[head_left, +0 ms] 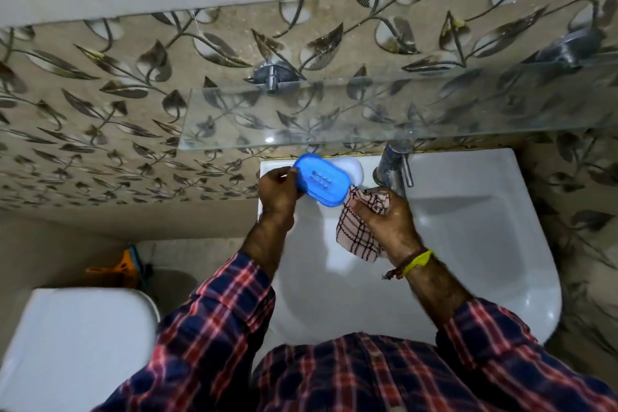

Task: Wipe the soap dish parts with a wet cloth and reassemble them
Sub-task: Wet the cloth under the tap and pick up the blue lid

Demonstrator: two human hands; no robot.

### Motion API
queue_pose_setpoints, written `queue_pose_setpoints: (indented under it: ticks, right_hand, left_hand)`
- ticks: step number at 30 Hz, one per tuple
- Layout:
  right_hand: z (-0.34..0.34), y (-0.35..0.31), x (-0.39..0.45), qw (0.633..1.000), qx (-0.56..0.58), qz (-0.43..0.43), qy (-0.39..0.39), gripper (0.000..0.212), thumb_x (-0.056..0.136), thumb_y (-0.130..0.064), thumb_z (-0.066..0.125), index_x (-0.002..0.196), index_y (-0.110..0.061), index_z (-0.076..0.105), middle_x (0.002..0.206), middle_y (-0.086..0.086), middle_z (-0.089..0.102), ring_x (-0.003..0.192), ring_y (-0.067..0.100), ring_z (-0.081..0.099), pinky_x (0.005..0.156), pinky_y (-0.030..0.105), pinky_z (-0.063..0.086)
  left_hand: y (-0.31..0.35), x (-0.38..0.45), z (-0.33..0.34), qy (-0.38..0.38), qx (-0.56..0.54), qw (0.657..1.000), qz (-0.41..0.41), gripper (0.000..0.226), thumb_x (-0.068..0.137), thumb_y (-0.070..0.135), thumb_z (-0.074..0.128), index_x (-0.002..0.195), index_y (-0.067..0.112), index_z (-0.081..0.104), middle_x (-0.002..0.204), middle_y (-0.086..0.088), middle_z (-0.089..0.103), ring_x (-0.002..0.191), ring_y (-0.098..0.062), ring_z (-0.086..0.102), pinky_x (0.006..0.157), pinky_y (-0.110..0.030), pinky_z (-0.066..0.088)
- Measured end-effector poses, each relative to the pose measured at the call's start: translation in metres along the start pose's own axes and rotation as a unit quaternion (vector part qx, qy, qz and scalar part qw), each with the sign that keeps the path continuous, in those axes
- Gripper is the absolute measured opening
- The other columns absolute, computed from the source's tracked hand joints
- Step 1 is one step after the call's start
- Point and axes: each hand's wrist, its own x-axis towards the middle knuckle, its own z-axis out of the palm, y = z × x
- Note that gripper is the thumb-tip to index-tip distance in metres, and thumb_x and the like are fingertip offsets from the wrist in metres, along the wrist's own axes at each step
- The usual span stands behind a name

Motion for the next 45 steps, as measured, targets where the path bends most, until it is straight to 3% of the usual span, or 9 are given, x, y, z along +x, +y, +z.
queue_pose_setpoints:
  ticks: [5, 12, 22, 28, 31, 34, 37, 40, 45]
  right_hand:
    - [-0.002, -0.006, -0.004, 0.998, 0.051, 0.023, -0.031, 0.018, 0.082, -0.004, 0.08, 0.092, -0.01, 0.067, 0.09, 0.006, 0.074, 0.081, 0.016, 0.068, 0.077, 0.03, 0.055]
    - [-0.032, -0.03, -0.029, 0.993, 0.101, 0.001, -0.065, 0.019, 0.081, -0.002, 0.08, 0.096, -0.009, 0.07, 0.087, 0.004, 0.077, 0.075, 0.012, 0.072, 0.069, 0.024, 0.059]
    - [-0.084, -0.032, -0.065, 0.948, 0.22, 0.052, -0.225, 0.019, 0.088, 0.006, 0.062, 0.103, -0.004, 0.071, 0.084, 0.004, 0.074, 0.077, 0.018, 0.071, 0.069, 0.027, 0.057]
    - [-0.08, -0.028, -0.076, 0.944, 0.221, 0.098, -0.227, 0.02, 0.082, 0.002, 0.069, 0.1, -0.009, 0.072, 0.087, 0.006, 0.073, 0.076, 0.019, 0.071, 0.073, 0.028, 0.06]
    - [-0.076, -0.026, -0.08, 0.946, 0.22, 0.106, -0.213, 0.025, 0.084, 0.001, 0.069, 0.109, -0.001, 0.07, 0.087, 0.007, 0.073, 0.074, 0.018, 0.071, 0.068, 0.027, 0.059]
    - [-0.075, -0.028, -0.081, 0.949, 0.204, 0.106, -0.218, 0.027, 0.085, 0.001, 0.069, 0.112, 0.0, 0.069, 0.086, 0.006, 0.074, 0.075, 0.018, 0.071, 0.067, 0.026, 0.057]
    - [-0.075, -0.03, -0.08, 0.954, 0.183, 0.095, -0.216, 0.024, 0.084, 0.002, 0.071, 0.107, 0.001, 0.07, 0.093, 0.012, 0.074, 0.082, 0.024, 0.071, 0.075, 0.031, 0.059]
    - [-0.081, -0.034, -0.077, 0.966, 0.16, 0.082, -0.187, 0.029, 0.084, 0.001, 0.073, 0.113, 0.005, 0.07, 0.105, 0.021, 0.074, 0.09, 0.028, 0.072, 0.084, 0.039, 0.059]
    - [-0.104, -0.048, -0.07, 0.965, 0.219, 0.095, -0.108, 0.017, 0.087, -0.002, 0.072, 0.104, 0.0, 0.068, 0.081, 0.011, 0.073, 0.063, 0.019, 0.071, 0.053, 0.026, 0.056]
  left_hand:
    - [0.005, -0.024, -0.001, 0.001, -0.054, 0.998, 0.045, 0.014, 0.101, 0.009, 0.059, 0.106, -0.004, 0.064, 0.098, -0.02, 0.069, 0.09, -0.032, 0.07, 0.059, -0.025, 0.06]
    - [0.015, -0.079, -0.031, -0.053, -0.137, 0.985, 0.094, 0.023, 0.099, 0.01, 0.061, 0.119, -0.001, 0.061, 0.098, -0.01, 0.064, 0.079, -0.012, 0.071, 0.068, -0.025, 0.06]
    - [0.009, -0.137, -0.062, -0.195, -0.166, 0.962, 0.097, 0.028, 0.08, 0.017, 0.068, 0.107, 0.023, 0.075, 0.098, 0.004, 0.078, 0.082, -0.01, 0.072, 0.061, -0.025, 0.058]
    - [0.006, -0.15, -0.053, -0.243, -0.122, 0.959, 0.079, 0.084, 0.061, 0.053, 0.087, 0.131, 0.015, 0.061, 0.109, -0.001, 0.075, 0.092, -0.013, 0.071, 0.068, -0.026, 0.058]
    - [0.005, -0.153, -0.046, -0.239, -0.126, 0.962, 0.039, 0.085, 0.082, 0.073, 0.06, 0.147, 0.018, 0.05, 0.139, -0.007, 0.063, 0.125, -0.02, 0.062, 0.096, -0.035, 0.053]
    - [0.006, -0.161, -0.035, -0.274, -0.12, 0.954, 0.019, 0.076, 0.097, 0.069, 0.015, 0.136, 0.025, 0.063, 0.14, -0.006, 0.063, 0.129, -0.021, 0.059, 0.106, -0.038, 0.049]
    - [0.009, -0.173, -0.024, -0.279, -0.108, 0.954, 0.016, 0.098, 0.082, 0.08, 0.021, 0.137, 0.008, 0.058, 0.121, -0.014, 0.069, 0.117, -0.026, 0.064, 0.103, -0.04, 0.049]
    - [0.013, -0.171, -0.021, -0.27, -0.138, 0.953, 0.01, 0.091, 0.083, 0.079, 0.014, 0.126, 0.02, 0.069, 0.105, -0.012, 0.073, 0.101, -0.026, 0.07, 0.094, -0.045, 0.055]
    - [0.02, -0.16, -0.027, -0.287, -0.148, 0.946, 0.02, 0.066, 0.097, 0.062, 0.021, 0.106, 0.031, 0.078, 0.101, -0.011, 0.07, 0.094, -0.03, 0.069, 0.095, -0.06, 0.049]
